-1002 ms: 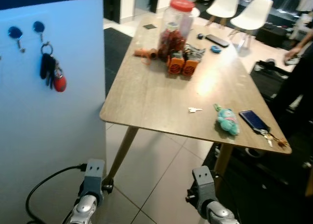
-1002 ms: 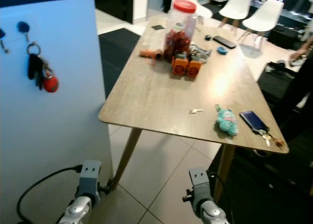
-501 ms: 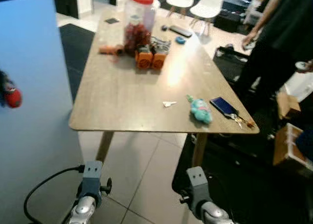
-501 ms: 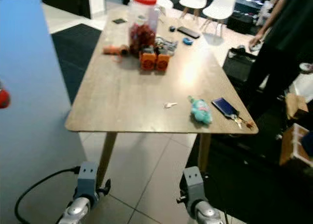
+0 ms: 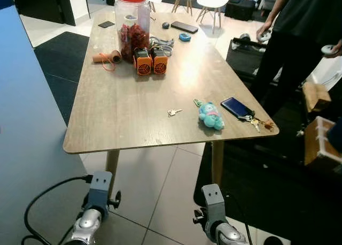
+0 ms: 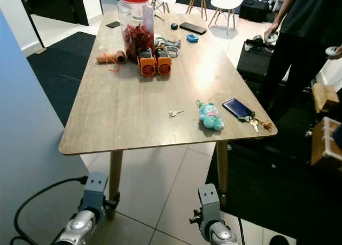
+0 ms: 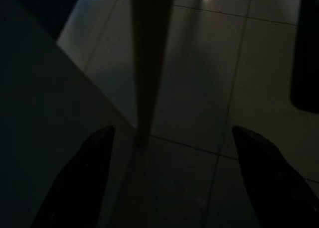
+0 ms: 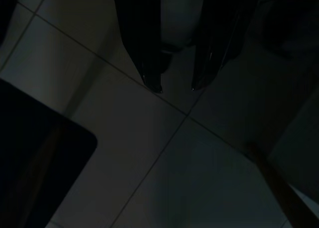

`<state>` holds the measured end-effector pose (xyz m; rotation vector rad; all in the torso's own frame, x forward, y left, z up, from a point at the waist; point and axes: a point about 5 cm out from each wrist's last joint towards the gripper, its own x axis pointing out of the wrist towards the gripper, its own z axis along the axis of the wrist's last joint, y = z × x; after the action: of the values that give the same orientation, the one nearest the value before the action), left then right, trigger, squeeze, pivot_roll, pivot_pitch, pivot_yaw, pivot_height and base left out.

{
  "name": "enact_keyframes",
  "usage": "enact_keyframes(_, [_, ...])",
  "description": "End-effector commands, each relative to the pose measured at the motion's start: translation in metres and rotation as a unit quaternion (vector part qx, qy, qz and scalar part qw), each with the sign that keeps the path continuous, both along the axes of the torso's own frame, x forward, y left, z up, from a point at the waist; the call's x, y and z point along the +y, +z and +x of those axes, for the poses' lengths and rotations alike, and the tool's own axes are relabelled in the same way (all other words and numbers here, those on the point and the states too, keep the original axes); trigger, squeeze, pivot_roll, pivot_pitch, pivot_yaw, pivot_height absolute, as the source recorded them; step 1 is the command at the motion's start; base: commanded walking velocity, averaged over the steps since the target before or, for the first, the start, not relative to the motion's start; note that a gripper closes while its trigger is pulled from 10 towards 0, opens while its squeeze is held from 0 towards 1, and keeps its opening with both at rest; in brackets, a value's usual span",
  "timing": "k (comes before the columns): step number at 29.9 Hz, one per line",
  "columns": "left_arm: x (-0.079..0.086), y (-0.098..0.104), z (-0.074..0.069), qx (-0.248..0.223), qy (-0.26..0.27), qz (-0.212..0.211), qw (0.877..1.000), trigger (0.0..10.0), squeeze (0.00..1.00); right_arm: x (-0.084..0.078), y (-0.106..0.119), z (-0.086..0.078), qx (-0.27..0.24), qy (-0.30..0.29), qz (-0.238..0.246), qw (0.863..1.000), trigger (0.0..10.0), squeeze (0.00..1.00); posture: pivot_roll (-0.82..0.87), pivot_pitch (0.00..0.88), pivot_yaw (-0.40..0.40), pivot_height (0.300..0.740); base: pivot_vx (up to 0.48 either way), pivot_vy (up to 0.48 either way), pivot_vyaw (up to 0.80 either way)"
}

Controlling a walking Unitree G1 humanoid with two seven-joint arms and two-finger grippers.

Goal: Hang keys on a hook

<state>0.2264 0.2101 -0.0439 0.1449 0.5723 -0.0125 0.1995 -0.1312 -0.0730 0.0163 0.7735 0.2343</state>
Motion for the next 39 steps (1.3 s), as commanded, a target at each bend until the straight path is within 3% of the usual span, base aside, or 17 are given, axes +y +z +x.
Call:
enact_keyframes(1, [0.007, -0.001, -0.003, 0.01, -0.008, 0.01, 1.0, 10.0, 0.0, 0.0, -0.003, -0.005, 0.005, -0.014, 0.004, 1.0, 10.0, 0.0, 0.17, 0.012, 0.003, 0.74, 0.0, 0.0, 0.0])
enact_keyframes(11, [0.005, 0.0, -0.002, 0.01, -0.011, -0.001, 1.0, 10.0, 0.0, -0.002, -0.005, -0.01, 0.011, -0.023, 0.001, 1.0, 10.0, 0.0, 0.16, 0.007, 0.014, 0.74, 0.0, 0.0, 0.0])
enact_keyframes(23, [-0.026, -0.01, -0.007, 0.026, -0.025, -0.051, 0.998, 10.0, 0.0, -0.026, -0.013, -0.024, 0.046, -0.017, -0.032, 0.998, 10.0, 0.0, 0.11, 0.018, -0.094, 0.74, 0.0, 0.0, 0.0])
enact_keyframes(39, [-0.032, -0.014, -0.013, 0.027, -0.014, -0.057, 0.998, 10.0, 0.0, -0.028, -0.011, -0.019, 0.048, -0.002, -0.038, 0.998, 10.0, 0.0, 0.11, 0.03, -0.113, 0.74, 0.0, -0.078, 0.0])
